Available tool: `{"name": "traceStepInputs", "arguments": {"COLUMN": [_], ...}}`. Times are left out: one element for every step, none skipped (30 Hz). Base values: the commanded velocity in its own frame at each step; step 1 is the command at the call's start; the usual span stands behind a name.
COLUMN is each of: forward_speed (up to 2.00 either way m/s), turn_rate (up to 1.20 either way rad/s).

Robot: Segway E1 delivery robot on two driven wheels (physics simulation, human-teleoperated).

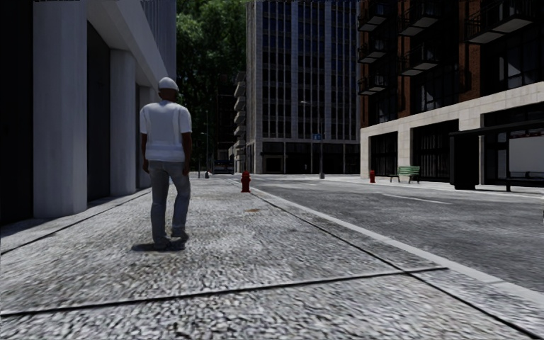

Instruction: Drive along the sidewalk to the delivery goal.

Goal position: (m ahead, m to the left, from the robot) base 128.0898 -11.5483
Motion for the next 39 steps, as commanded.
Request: {"name": "traceStepInputs", "arguments": {"forward_speed": [1.81, 1.81, 1.84, 1.87, 1.9, 1.9, 1.92, 1.92, 1.92, 1.92, 1.93, 1.94, 1.95, 1.95, 2.0, 2.0, 2.0, 2.0, 2.0, 2.0, 1.96, 1.96, 1.83, 1.75, 1.61, 1.5, 1.5, 1.44, 1.39, 1.37, 1.37, 1.35, 1.33, 1.31, 1.22, 1.22, 1.16, 1.14, 1.14], "turn_rate": [-0.32, -0.32, -0.32, -0.32, -0.32, -0.32, -0.32, -0.32, -0.32, -0.32, -0.32, -0.32, -0.32, -0.32, 0.0, 0.0, 0.0, 0.0, 0.0, 0.0, 0.03, 0.03, 0.25, 0.35, 0.42, 0.44, 0.44, 0.45, 0.45, 0.45, 0.45, 0.45, 0.45, 0.45, 0.45, 0.45, 0.45, 0.45, 0.45]}}
